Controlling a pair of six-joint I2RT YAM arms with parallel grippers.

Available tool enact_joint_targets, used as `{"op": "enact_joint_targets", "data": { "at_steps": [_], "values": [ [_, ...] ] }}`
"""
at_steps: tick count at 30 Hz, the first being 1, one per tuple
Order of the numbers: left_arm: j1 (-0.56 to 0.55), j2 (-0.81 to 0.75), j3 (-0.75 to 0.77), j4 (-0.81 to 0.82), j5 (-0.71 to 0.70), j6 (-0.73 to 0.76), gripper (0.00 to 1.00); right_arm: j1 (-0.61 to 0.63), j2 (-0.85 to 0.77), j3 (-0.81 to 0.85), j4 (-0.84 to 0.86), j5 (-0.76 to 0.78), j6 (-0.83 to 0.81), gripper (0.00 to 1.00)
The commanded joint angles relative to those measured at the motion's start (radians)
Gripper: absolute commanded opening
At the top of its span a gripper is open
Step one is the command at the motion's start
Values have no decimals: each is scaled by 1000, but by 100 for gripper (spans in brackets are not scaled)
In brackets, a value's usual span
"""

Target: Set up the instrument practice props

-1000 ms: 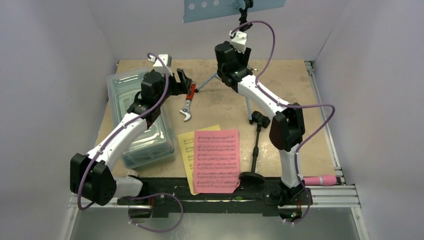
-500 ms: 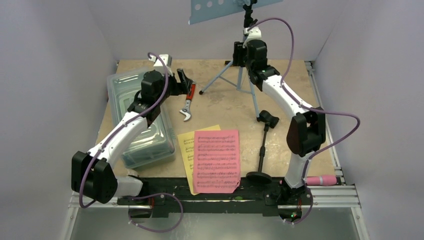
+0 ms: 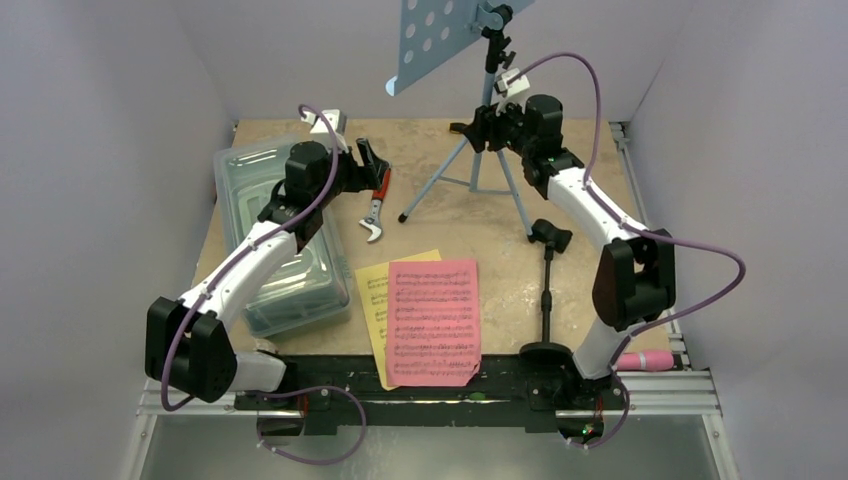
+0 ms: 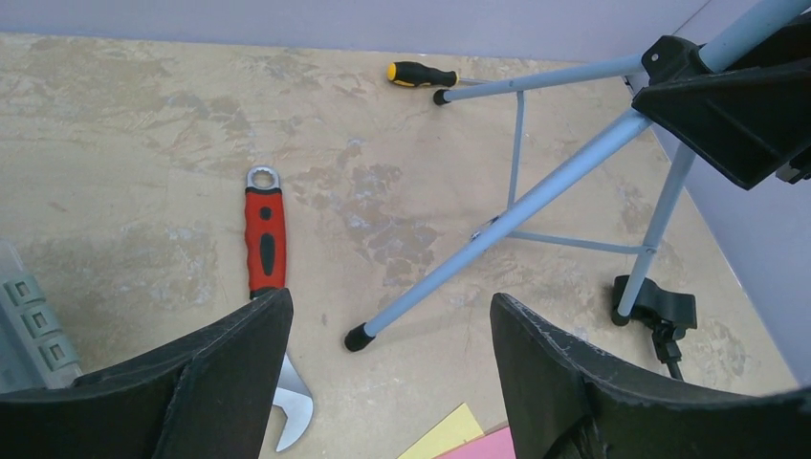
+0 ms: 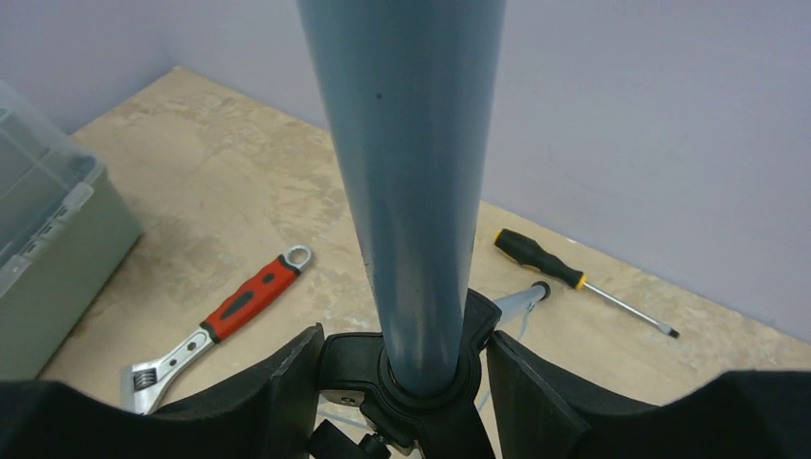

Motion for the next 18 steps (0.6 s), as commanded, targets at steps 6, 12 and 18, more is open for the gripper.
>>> {"op": "enact_joint_targets", "data": {
  "at_steps": [6,12,18],
  "values": [
    [8,8,35,47,7,-9,75,-14,108,152,-30,-235,-161,53],
    [10,22,35,58,50,-35,75,18,-130,-92,111,93,28,91],
    [10,36,34,62,71,-53,74,28,-254,-156,-5,340,186,98]
  ]
}}
